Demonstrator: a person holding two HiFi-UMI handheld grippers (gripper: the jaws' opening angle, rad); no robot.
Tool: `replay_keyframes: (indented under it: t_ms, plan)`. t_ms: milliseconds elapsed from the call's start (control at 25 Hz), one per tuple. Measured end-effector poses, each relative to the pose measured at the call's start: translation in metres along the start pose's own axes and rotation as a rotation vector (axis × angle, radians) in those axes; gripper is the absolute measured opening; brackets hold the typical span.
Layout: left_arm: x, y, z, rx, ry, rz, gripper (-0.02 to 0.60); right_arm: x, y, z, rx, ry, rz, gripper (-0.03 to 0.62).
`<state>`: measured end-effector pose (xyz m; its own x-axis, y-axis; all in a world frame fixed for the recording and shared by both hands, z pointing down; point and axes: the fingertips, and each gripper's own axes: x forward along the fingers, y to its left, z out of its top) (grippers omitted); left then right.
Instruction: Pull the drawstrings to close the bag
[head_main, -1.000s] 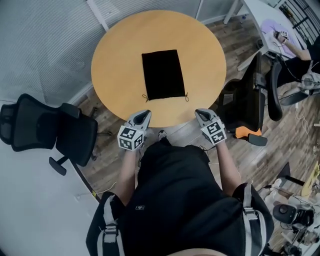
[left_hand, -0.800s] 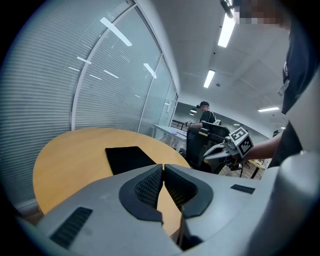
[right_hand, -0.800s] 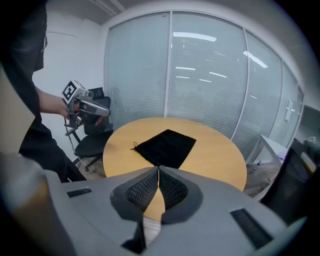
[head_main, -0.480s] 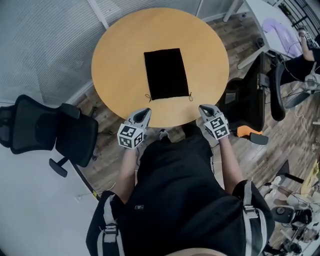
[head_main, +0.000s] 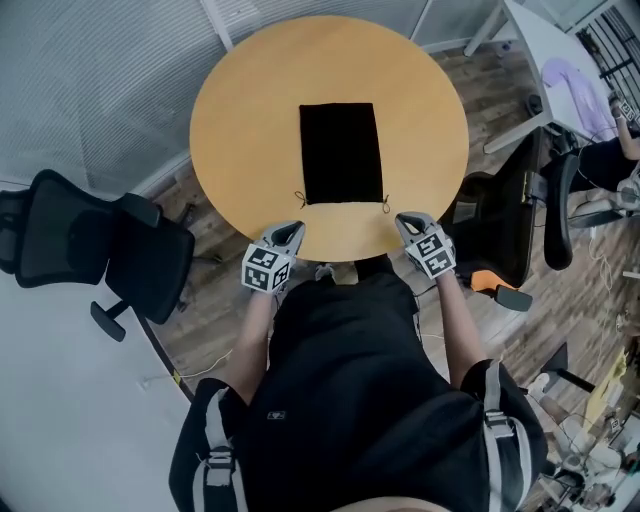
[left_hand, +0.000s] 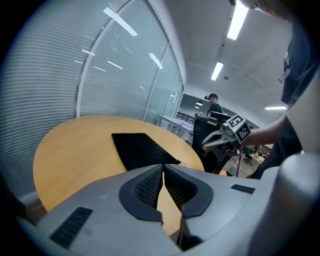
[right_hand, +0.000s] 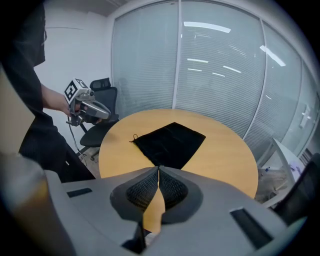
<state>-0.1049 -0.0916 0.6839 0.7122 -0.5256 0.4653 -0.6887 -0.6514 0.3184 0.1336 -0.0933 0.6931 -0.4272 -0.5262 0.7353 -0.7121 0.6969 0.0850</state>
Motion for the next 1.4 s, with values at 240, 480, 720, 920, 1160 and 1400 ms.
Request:
replay_keyframes:
  t_ms: [240, 480, 720, 920, 1160, 1400]
  plan:
    - [0.02, 0.016, -0.01, -0.028, 0.046, 0.026, 0.021, 0.021, -0.019, -0.012, -0.024, 0.048, 0.024, 0.061]
    - [0.042, 0.026, -0.016, -0.037, 0.101, 0.049, 0.023, 0.04, -0.034, -0.028, -0.047, 0.107, 0.081, 0.061]
    - [0.053, 0.039, -0.034, -0.043, 0.185, 0.084, 0.023, 0.072, -0.031, -0.049, -0.14, 0.195, 0.166, 0.061]
    - [0.069, 0.053, -0.044, -0.026, 0.25, 0.111, 0.023, 0.094, -0.041, -0.058, -0.305, 0.264, 0.217, 0.064]
    - [0.084, 0.06, -0.062, 0.0, 0.335, 0.127, 0.034, 0.105, -0.045, -0.067, -0.56, 0.333, 0.293, 0.109]
    - [0.094, 0.064, -0.073, 0.036, 0.406, 0.144, 0.086, 0.113, -0.041, -0.069, -0.719, 0.352, 0.368, 0.149]
